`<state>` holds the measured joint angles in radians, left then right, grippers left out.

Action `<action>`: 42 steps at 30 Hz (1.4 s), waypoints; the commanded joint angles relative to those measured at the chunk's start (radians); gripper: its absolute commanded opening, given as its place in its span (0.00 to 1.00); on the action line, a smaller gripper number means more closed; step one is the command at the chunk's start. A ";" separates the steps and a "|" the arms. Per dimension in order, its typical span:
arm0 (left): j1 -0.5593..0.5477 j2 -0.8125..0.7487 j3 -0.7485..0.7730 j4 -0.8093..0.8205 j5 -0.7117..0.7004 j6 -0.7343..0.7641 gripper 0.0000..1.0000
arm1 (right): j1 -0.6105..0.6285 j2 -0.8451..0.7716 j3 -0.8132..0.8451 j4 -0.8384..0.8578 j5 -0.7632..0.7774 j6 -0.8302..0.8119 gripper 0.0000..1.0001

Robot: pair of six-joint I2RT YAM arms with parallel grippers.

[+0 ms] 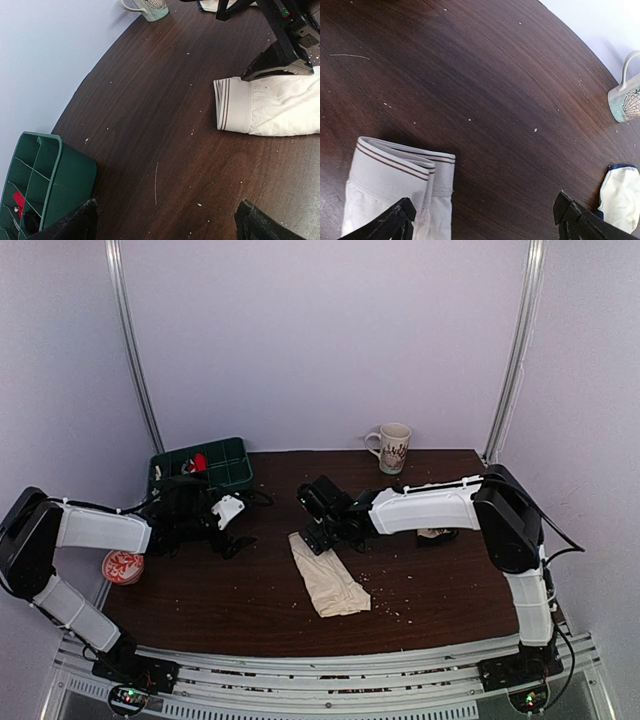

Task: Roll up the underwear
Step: Rotate the underwear at the center of the board.

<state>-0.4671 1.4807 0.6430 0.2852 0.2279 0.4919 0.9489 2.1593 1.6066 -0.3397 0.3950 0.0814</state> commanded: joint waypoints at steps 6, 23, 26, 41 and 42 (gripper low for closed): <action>0.005 0.007 0.014 -0.009 0.042 0.020 0.98 | -0.063 0.040 -0.003 -0.042 0.070 -0.023 1.00; -0.054 0.002 0.046 -0.033 -0.064 0.035 0.98 | -0.023 -0.292 -0.337 -0.032 0.008 0.012 1.00; -0.110 0.070 0.138 -0.096 -0.151 0.026 0.98 | 0.021 -0.356 -0.434 -0.039 0.037 0.038 1.00; -0.315 0.426 0.512 -0.283 -0.466 0.086 0.98 | 0.049 -0.824 -0.848 0.161 0.214 0.149 1.00; -0.319 0.450 0.532 -0.289 -0.484 0.095 0.98 | 0.048 -0.855 -0.859 0.165 0.220 0.151 1.00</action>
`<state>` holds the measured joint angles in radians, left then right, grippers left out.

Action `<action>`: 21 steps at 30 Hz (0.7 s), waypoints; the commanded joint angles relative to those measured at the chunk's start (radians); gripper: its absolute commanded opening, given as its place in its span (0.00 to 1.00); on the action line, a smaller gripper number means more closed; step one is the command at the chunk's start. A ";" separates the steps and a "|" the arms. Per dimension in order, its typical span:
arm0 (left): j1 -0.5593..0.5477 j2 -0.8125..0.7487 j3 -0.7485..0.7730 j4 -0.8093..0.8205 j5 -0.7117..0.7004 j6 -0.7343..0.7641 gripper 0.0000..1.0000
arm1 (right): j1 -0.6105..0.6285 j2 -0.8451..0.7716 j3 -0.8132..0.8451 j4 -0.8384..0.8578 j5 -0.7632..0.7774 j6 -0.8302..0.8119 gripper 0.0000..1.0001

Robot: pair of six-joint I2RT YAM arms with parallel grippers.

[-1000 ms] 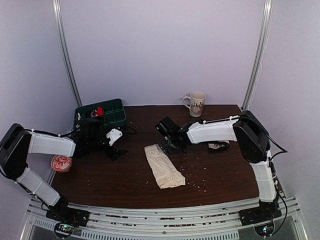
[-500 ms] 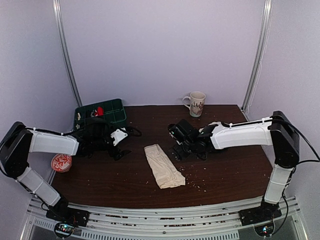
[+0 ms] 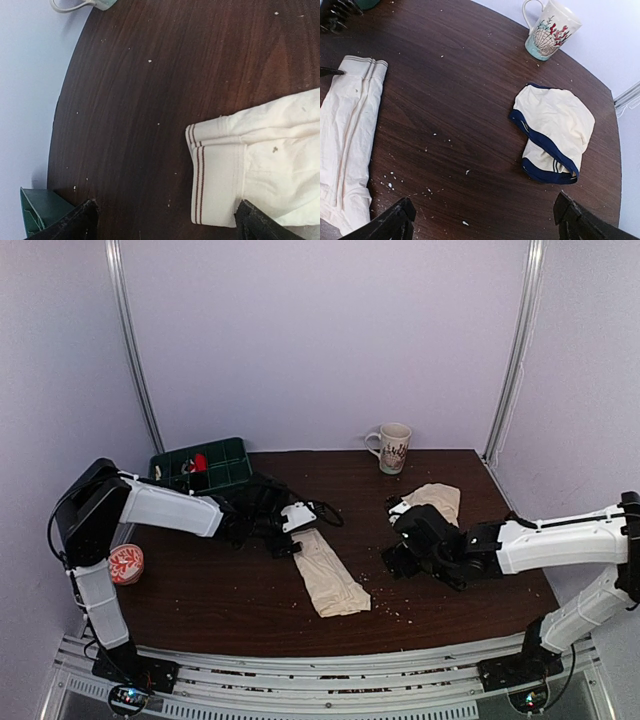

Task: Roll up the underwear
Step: Rotate the underwear at the center of the board.

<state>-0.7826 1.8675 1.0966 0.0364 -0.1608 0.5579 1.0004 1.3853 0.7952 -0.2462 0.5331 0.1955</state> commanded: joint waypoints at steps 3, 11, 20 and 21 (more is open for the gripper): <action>-0.009 0.137 0.140 -0.045 -0.165 0.046 0.98 | -0.003 -0.139 -0.066 0.077 0.099 0.043 1.00; -0.011 0.279 0.366 -0.103 -0.258 0.055 0.98 | -0.002 -0.199 -0.120 0.126 0.109 0.016 1.00; -0.011 0.103 0.426 -0.154 -0.142 0.013 0.98 | 0.002 -0.172 -0.122 0.154 0.061 -0.024 1.00; -0.011 0.066 0.400 -0.154 -0.116 0.014 0.98 | 0.005 -0.171 -0.125 0.163 0.051 -0.036 1.00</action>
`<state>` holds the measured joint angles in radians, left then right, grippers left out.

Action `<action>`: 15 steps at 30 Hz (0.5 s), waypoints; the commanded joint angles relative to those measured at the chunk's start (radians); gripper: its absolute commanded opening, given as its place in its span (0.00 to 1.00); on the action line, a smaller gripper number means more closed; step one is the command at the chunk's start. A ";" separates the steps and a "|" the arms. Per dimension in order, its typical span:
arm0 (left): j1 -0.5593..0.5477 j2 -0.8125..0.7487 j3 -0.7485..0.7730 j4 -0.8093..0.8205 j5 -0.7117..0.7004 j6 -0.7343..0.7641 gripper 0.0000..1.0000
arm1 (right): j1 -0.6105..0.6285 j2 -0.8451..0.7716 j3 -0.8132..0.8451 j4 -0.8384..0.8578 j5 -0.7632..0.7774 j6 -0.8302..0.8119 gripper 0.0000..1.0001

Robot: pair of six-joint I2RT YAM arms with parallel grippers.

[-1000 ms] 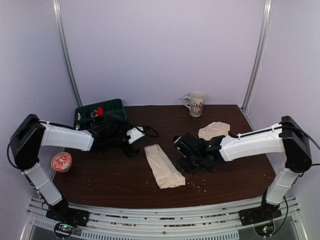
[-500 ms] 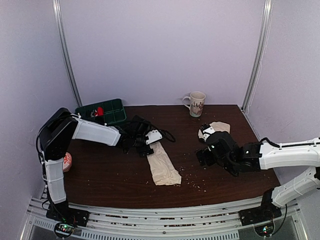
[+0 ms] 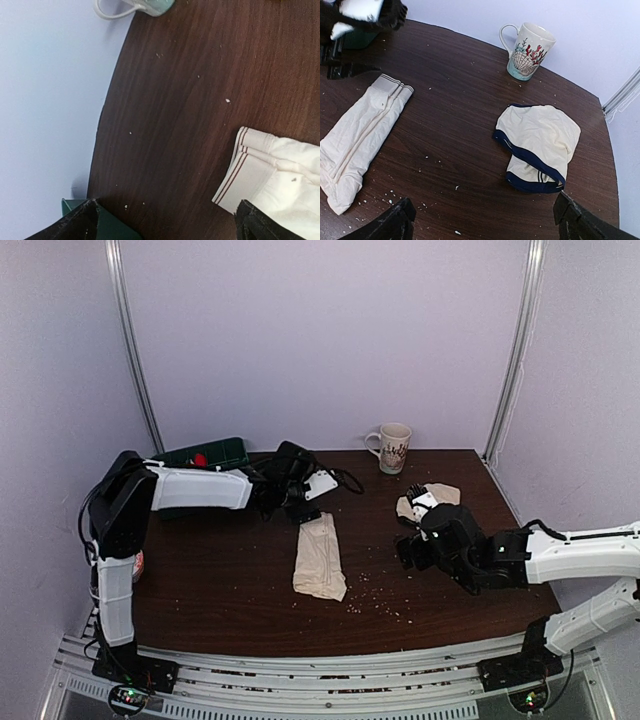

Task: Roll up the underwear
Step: Rotate the underwear at the center of the board, then roll the underwear at the center of the board.

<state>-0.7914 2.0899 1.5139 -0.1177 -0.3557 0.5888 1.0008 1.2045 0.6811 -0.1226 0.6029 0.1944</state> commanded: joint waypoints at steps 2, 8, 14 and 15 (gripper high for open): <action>-0.002 -0.248 -0.085 0.001 0.133 -0.005 0.98 | 0.021 0.014 -0.024 0.072 -0.044 -0.080 1.00; -0.002 -0.520 -0.449 0.111 0.361 0.055 0.98 | 0.146 0.062 -0.060 0.222 -0.078 -0.278 1.00; -0.002 -0.653 -0.709 0.248 0.504 0.075 0.98 | 0.211 0.244 0.101 0.016 -0.141 -0.382 1.00; -0.002 -0.656 -0.737 0.277 0.505 0.080 0.98 | 0.230 0.275 0.118 0.002 -0.136 -0.408 1.00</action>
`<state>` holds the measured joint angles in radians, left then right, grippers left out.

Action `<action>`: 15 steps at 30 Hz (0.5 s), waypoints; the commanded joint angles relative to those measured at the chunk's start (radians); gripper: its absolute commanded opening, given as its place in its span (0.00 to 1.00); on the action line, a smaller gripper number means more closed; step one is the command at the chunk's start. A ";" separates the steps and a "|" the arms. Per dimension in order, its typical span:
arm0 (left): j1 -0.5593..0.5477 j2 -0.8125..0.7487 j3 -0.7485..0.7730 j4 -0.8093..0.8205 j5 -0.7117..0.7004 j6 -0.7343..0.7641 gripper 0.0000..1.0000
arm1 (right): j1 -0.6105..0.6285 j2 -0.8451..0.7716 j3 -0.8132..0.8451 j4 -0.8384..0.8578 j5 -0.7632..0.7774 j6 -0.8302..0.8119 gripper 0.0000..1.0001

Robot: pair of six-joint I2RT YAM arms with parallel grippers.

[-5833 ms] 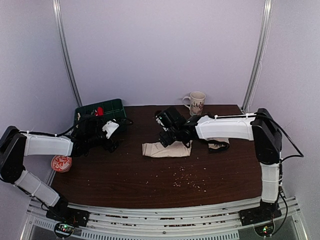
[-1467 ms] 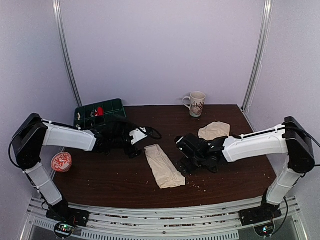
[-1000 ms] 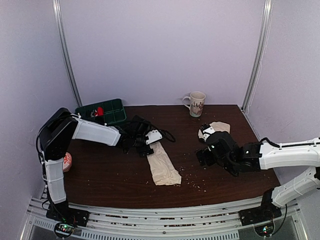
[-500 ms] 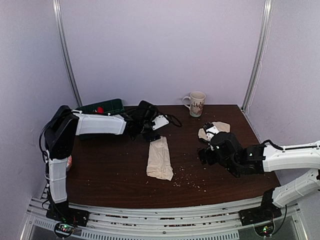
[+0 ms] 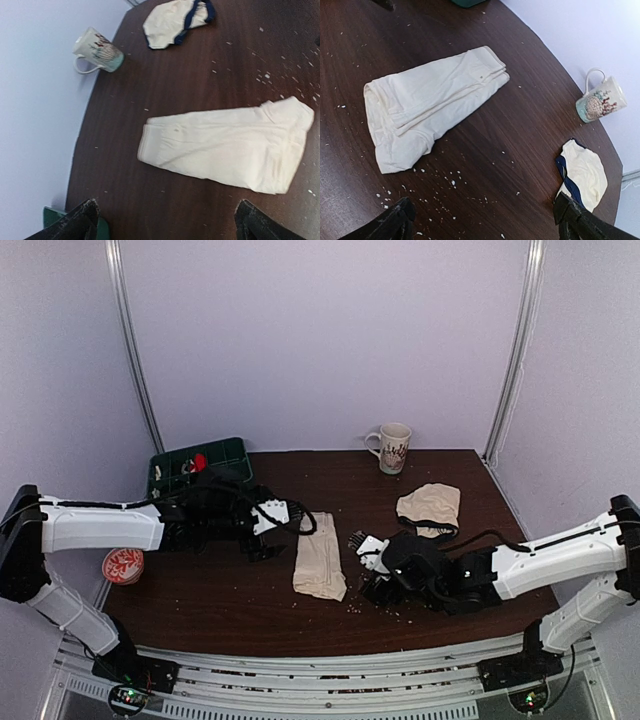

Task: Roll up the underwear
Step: Roll the underwear at the center of the board.

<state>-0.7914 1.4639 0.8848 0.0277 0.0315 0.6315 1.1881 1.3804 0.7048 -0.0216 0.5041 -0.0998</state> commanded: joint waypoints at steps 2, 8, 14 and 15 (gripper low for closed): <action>-0.001 -0.026 -0.151 0.184 0.120 0.043 0.98 | 0.077 0.159 0.133 -0.119 -0.022 -0.176 1.00; 0.002 -0.028 -0.222 0.266 0.168 0.045 0.98 | 0.144 0.348 0.263 -0.261 0.073 -0.337 0.98; 0.028 -0.071 -0.292 0.321 0.245 0.056 0.98 | 0.143 0.349 0.241 -0.190 0.062 -0.529 0.99; 0.038 -0.080 -0.301 0.334 0.259 0.054 0.98 | 0.141 0.339 0.231 -0.170 0.056 -0.559 0.99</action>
<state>-0.7815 1.4284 0.6224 0.2504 0.2085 0.6727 1.3334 1.7607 0.9581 -0.2291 0.5373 -0.4969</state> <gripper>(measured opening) 0.981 0.984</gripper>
